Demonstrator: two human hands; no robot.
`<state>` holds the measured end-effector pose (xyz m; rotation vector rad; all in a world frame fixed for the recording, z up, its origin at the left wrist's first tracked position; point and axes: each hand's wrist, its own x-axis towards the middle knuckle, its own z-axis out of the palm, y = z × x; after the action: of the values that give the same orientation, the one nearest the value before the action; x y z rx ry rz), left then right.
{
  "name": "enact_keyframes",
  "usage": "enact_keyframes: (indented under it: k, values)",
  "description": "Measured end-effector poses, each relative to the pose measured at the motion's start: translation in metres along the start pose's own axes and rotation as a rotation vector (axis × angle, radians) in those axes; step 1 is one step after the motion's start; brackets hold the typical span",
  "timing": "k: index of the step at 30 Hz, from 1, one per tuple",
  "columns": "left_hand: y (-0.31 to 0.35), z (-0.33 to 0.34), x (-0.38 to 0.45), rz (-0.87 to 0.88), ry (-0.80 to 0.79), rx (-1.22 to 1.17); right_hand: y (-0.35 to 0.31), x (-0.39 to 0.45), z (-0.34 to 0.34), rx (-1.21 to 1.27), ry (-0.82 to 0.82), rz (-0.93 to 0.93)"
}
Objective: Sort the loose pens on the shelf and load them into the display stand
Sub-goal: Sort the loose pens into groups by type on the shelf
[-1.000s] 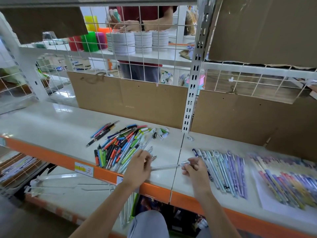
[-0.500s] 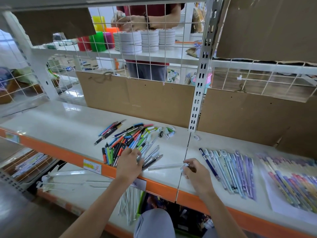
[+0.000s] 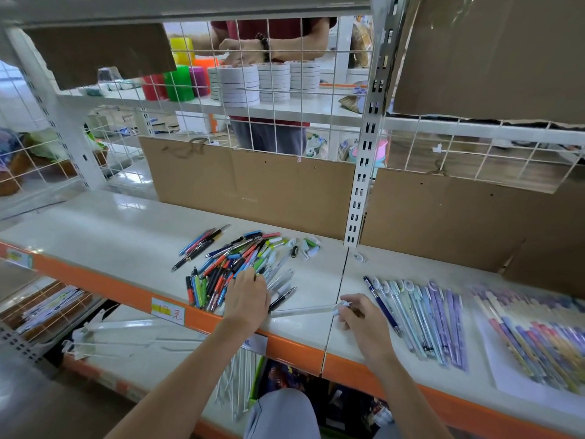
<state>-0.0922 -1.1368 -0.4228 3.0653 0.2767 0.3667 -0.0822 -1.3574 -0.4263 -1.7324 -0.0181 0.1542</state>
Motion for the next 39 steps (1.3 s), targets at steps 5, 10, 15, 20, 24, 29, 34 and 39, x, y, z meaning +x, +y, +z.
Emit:
enact_keyframes:
  k: [5,10,15,20,24,29,34,39]
  values:
    - [0.018,0.002,-0.007,0.244,0.058,-0.408,0.000,0.001,-0.002,0.104,0.036,0.042]
    - [0.029,0.012,-0.021,0.276,-0.047,-0.621,0.001,0.002,-0.003,0.199,0.083,0.068]
    - [0.025,0.016,-0.022,0.252,-0.031,-0.643,0.001,0.004,-0.004,0.306,0.138,0.079]
    - [0.027,0.016,-0.022,0.245,-0.042,-0.640,0.002,0.004,-0.006,0.341,0.166,0.073]
    - [0.025,0.015,-0.023,0.239,-0.043,-0.644,0.000,0.003,-0.005,0.293,0.115,0.061]
    - [0.027,0.015,-0.023,0.261,-0.063,-0.647,0.000,0.002,-0.005,0.260,0.107,0.067]
    - [0.025,0.018,-0.022,0.301,-0.024,-0.610,-0.001,0.003,-0.005,0.171,0.006,0.035]
    - [0.026,0.018,-0.019,0.272,-0.005,-0.660,-0.001,0.004,-0.001,0.093,-0.008,0.002]
